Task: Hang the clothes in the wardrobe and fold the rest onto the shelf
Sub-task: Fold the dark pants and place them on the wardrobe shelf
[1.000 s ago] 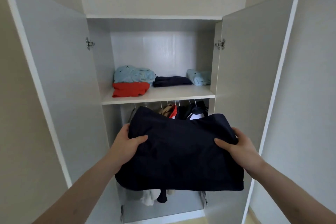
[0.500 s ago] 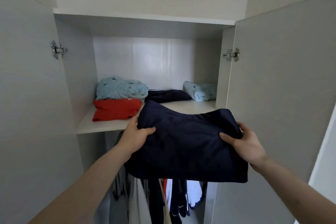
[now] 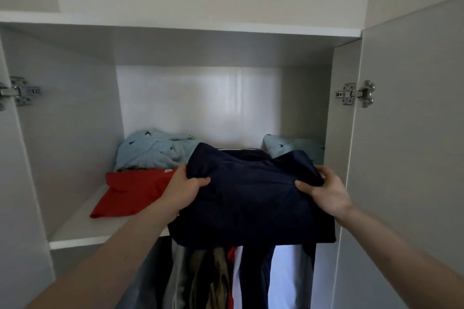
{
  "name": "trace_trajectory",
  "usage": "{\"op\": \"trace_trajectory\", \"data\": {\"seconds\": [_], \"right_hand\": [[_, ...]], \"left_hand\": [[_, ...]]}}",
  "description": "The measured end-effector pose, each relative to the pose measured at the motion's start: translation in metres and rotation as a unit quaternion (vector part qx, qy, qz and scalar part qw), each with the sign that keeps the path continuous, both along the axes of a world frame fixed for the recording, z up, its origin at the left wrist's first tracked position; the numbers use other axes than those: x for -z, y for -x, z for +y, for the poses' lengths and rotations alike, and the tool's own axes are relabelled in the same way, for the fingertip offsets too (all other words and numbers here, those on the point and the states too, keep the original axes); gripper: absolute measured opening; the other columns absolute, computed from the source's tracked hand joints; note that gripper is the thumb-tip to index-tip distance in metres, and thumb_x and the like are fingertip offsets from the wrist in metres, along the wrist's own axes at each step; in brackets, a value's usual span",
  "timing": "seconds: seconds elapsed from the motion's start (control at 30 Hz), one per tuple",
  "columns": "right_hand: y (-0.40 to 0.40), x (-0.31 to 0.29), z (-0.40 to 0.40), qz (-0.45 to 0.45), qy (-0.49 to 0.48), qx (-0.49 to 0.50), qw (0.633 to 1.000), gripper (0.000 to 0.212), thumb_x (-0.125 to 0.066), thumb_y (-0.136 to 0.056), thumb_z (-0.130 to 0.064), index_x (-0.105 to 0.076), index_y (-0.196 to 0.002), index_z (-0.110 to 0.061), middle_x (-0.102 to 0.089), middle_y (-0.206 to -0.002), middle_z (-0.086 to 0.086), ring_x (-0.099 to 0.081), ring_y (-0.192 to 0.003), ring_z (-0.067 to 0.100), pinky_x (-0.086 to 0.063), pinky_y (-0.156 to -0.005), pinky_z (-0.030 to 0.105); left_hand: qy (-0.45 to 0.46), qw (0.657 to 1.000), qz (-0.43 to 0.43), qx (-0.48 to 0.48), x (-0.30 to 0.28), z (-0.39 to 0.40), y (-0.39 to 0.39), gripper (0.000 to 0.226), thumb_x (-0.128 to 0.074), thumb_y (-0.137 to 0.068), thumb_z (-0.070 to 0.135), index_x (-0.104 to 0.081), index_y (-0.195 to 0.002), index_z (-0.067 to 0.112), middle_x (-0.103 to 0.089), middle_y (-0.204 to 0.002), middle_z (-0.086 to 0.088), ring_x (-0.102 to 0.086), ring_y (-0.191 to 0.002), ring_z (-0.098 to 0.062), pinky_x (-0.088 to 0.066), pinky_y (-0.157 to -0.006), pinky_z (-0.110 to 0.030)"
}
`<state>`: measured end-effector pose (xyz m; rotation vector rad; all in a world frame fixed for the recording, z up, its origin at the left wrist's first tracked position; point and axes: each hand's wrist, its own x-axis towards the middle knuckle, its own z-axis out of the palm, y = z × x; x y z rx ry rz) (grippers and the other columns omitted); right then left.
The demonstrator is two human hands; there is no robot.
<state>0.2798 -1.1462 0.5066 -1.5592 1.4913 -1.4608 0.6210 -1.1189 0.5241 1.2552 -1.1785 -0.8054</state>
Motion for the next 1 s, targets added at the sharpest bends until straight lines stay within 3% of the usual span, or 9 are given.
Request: {"op": "trace_trajectory", "data": {"seconds": [0.1,0.27,0.33,0.4,0.47,0.57,0.67,0.73,1.0], "right_hand": [[0.002,-0.004,-0.055,0.007,-0.023,-0.014,1.0,0.066,-0.09,-0.075,-0.026,-0.057,-0.131,-0.015,-0.067,-0.121,0.003,-0.067,-0.106,0.022,-0.052,-0.101,0.041],[0.001,-0.009,-0.13,0.015,-0.077,-0.034,0.996,0.07,-0.088,-0.078,-0.026,-0.053,-0.137,-0.016,-0.065,-0.116,0.005,-0.066,-0.103,0.025,-0.055,-0.094,0.038],[-0.001,-0.008,-0.149,0.027,-0.093,-0.034,0.995,0.067,-0.086,-0.08,-0.023,-0.053,-0.138,-0.015,-0.066,-0.119,0.011,-0.067,-0.105,0.03,-0.055,-0.096,0.042],[-0.003,-0.007,-0.159,0.064,-0.099,-0.025,0.993,0.064,-0.083,-0.083,-0.022,-0.053,-0.14,-0.016,-0.065,-0.128,0.014,-0.065,-0.112,0.031,-0.053,-0.099,0.041],[-0.007,-0.001,-0.16,0.122,-0.084,-0.023,0.989,0.063,-0.079,-0.087,-0.023,-0.051,-0.142,-0.016,-0.06,-0.138,0.011,-0.06,-0.122,0.028,-0.049,-0.1,0.033],[-0.02,0.02,-0.154,0.194,-0.013,-0.042,0.98,0.053,-0.076,-0.089,-0.024,-0.057,-0.138,-0.018,-0.06,-0.14,0.006,-0.056,-0.128,0.022,-0.039,-0.099,0.021],[-0.039,0.05,-0.149,0.258,0.001,-0.093,0.962,0.045,-0.064,-0.096,-0.041,-0.059,-0.138,-0.027,-0.048,-0.153,-0.002,-0.042,-0.142,0.016,-0.03,-0.119,0.031],[-0.045,0.068,-0.151,0.325,-0.009,-0.097,0.941,0.052,-0.048,-0.099,-0.058,-0.051,-0.146,-0.035,-0.037,-0.161,-0.008,-0.027,-0.151,0.015,-0.021,-0.125,0.038],[-0.052,0.07,-0.183,0.366,-0.009,-0.113,0.924,0.061,-0.036,-0.1,-0.066,-0.04,-0.153,-0.037,-0.027,-0.166,-0.01,-0.016,-0.155,0.014,-0.015,-0.126,0.037]], "left_hand": [[-0.03,0.999,0.014,-0.018,-0.007,-0.041,0.006,0.033,-0.076,-0.085,0.004,-0.059,-0.108,0.02,-0.069,-0.096,0.004,-0.068,-0.081,-0.012,-0.051,-0.058,-0.022],[-0.082,0.996,0.003,-0.029,-0.014,-0.097,0.011,0.039,-0.074,-0.087,0.007,-0.059,-0.123,0.009,-0.07,-0.104,-0.007,-0.069,-0.089,-0.023,-0.053,-0.064,-0.029],[-0.095,0.993,-0.056,-0.033,-0.014,-0.112,0.013,0.025,-0.072,-0.09,0.008,-0.062,-0.113,0.011,-0.07,-0.108,-0.009,-0.067,-0.085,-0.018,-0.052,-0.064,-0.026],[-0.11,0.981,-0.155,-0.033,-0.012,-0.12,0.015,0.024,-0.071,-0.092,0.013,-0.058,-0.113,0.011,-0.067,-0.122,-0.013,-0.066,-0.094,-0.018,-0.054,-0.08,-0.028],[-0.104,0.944,-0.31,-0.048,-0.003,-0.124,0.016,0.052,-0.07,-0.094,0.027,-0.045,-0.135,0.006,-0.058,-0.138,-0.015,-0.059,-0.12,-0.026,-0.047,-0.104,-0.037],[-0.018,0.885,-0.462,-0.046,0.016,-0.11,0.028,0.073,-0.06,-0.094,0.054,-0.036,-0.152,0.016,-0.046,-0.152,-0.007,-0.044,-0.139,-0.023,-0.034,-0.117,-0.038],[-0.02,0.827,-0.561,0.015,0.053,-0.096,0.039,0.081,-0.032,-0.084,0.082,-0.035,-0.152,0.037,-0.034,-0.159,0.009,-0.027,-0.148,-0.014,-0.015,-0.125,-0.039],[-0.057,0.789,-0.61,0.051,0.08,-0.095,0.037,0.082,-0.024,-0.085,0.084,-0.025,-0.156,0.043,-0.019,-0.166,0.013,-0.009,-0.155,-0.013,0.004,-0.126,-0.041],[-0.026,0.805,-0.593,0.003,0.098,-0.132,0.025,0.077,-0.029,-0.087,0.082,-0.027,-0.154,0.045,-0.023,-0.162,0.019,-0.013,-0.152,-0.004,0.008,-0.125,-0.034]]}}
